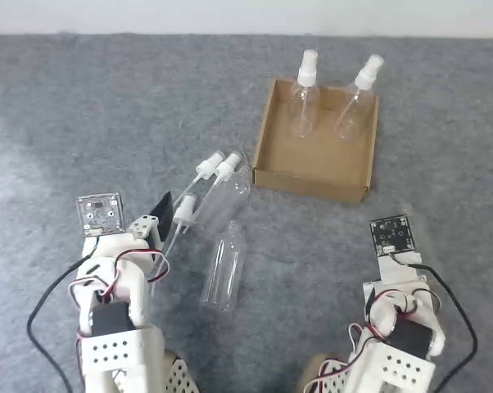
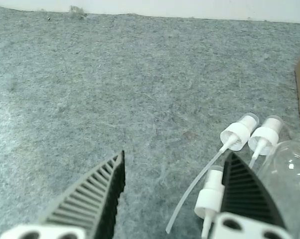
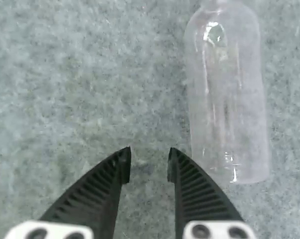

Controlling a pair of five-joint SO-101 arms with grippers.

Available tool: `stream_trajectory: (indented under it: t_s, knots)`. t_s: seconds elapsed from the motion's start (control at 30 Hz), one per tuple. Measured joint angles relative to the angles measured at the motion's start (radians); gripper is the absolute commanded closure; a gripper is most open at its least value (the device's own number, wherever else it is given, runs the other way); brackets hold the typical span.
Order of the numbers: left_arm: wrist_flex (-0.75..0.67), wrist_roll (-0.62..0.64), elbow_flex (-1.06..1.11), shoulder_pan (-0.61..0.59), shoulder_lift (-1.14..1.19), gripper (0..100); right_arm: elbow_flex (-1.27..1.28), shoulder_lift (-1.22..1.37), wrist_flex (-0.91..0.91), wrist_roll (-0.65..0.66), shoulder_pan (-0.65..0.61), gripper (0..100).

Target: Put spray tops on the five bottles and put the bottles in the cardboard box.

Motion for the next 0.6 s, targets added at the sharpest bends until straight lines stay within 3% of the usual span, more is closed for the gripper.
stream_trajectory:
  t_s: [0.6]
  knots:
    - [0.003,0.000,0.000,0.000,0.000,70,0.000,0.000,0.000,0.000,0.000,90.1]
